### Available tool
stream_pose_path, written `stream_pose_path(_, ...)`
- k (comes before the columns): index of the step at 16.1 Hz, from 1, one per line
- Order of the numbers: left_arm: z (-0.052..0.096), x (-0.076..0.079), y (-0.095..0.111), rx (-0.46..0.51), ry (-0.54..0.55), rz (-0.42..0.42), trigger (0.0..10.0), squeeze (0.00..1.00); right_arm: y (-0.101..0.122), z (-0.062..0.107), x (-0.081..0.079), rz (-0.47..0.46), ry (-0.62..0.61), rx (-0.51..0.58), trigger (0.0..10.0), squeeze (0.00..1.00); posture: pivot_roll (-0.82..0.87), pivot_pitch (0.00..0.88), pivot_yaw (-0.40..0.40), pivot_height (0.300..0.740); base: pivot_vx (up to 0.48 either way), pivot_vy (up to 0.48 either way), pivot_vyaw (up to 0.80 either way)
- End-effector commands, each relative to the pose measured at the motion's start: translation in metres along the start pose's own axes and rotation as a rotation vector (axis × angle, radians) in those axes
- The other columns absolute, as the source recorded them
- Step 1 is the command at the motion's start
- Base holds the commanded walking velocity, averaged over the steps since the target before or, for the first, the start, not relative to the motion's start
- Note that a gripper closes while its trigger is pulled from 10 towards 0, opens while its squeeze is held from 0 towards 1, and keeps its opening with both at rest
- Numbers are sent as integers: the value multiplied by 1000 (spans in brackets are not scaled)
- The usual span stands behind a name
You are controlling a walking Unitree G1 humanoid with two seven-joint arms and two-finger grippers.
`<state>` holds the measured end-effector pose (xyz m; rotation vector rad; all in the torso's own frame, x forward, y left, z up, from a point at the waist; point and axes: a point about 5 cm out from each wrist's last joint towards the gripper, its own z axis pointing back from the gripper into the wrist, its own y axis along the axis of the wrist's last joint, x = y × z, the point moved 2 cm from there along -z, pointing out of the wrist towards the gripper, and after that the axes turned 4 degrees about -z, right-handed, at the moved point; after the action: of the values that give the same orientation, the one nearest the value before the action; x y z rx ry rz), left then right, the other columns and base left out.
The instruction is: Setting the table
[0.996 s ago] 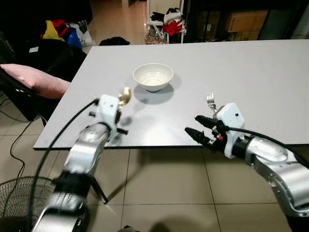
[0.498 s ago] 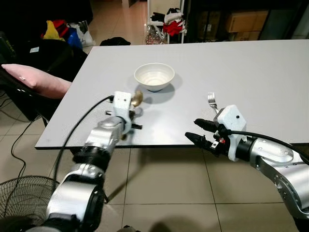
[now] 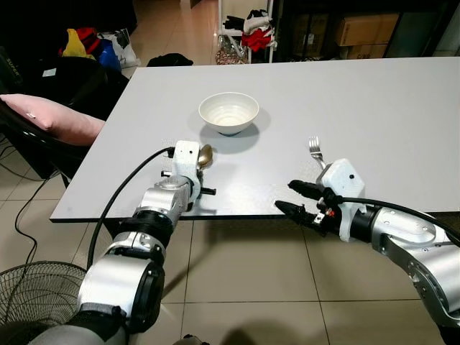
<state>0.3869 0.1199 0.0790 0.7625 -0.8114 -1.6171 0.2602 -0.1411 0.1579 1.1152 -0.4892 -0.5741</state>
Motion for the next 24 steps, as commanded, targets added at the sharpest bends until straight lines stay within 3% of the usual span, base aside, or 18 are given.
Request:
stream_pose_path(1, -1, -4, 1, 1, 22, 11, 10000, 0, 2, 1, -6, 13, 24, 0, 10000, 0, -194, 17, 94, 740, 0, 0, 0)
stream_pose_path(6, -2, -1, 3, 7, 15, 52, 10000, 0, 1, 1, -6, 14, 26, -5, 10000, 0, -191, 22, 93, 740, 0, 0, 0)
stream_pose_path(7, -2, 0, 2, 1, 15, 65, 10000, 67, 1, 1, -6, 14, 27, -5, 10000, 0, -192, 23, 96, 740, 0, 0, 0)
stream_pose_path(8, -3, 0, 1, -1, 16, 70, 10000, 424, 0, 1, -6, 13, 26, -6, 10000, 0, -194, 23, 96, 740, 0, 0, 0)
stream_pose_path(9, -3, 1, 2, 5, 14, 87, 10000, 933, 0, 1, -7, 13, 25, -5, 10000, 0, -196, 24, 99, 740, 0, 0, 0)
stream_pose_path(10, -3, 2, 3, 9, 12, 98, 10000, 1000, 0, 1, -7, 11, 22, -5, 10000, 0, -195, 24, 97, 740, 0, 0, 0)
stream_pose_path(15, -1, 2, 21, 46, 11, 138, 10000, 1000, 0, 2, -5, 10, 17, -4, 10000, 0, -182, 19, 97, 740, 0, 0, 0)
stream_pose_path(17, 4, -2, 38, 101, 22, 147, 10000, 1000, 1, 3, -5, 7, 16, 0, 10000, 0, -178, 14, 99, 740, 0, 0, 0)
stream_pose_path(18, 15, -8, 58, 219, 39, 114, 10000, 1000, 3, 4, -8, -34, 21, 33, 10000, 0, -177, 7, 107, 740, 0, 0, 0)
stream_pose_path(19, 34, -12, 74, 365, 53, 101, 10000, 827, 7, 5, -10, -73, 16, 72, 10000, 0, -168, 2, 112, 740, 0, 0, 0)
stream_pose_path(20, 56, -14, 79, 484, 52, 100, 10000, 169, 9, 5, -11, -110, -2, 109, 10000, 0, -160, 0, 112, 740, 0, 0, 0)
stream_pose_path(21, 68, -17, 77, 530, 66, 96, 10000, 0, 9, 4, -11, -129, -17, 122, 10000, 0, -153, 0, 114, 740, 0, 0, 0)
stream_pose_path(23, 113, -21, 41, 624, 123, -21, 10000, 0, 5, -5, -15, -170, -91, 148, 10000, 0, -129, 0, 99, 740, 0, 0, 0)
stream_pose_path(24, 129, -17, 20, 618, 126, -62, 10000, 0, 0, -10, -18, -193, -128, 149, 10000, 0, -110, 0, 84, 740, 0, 0, 0)
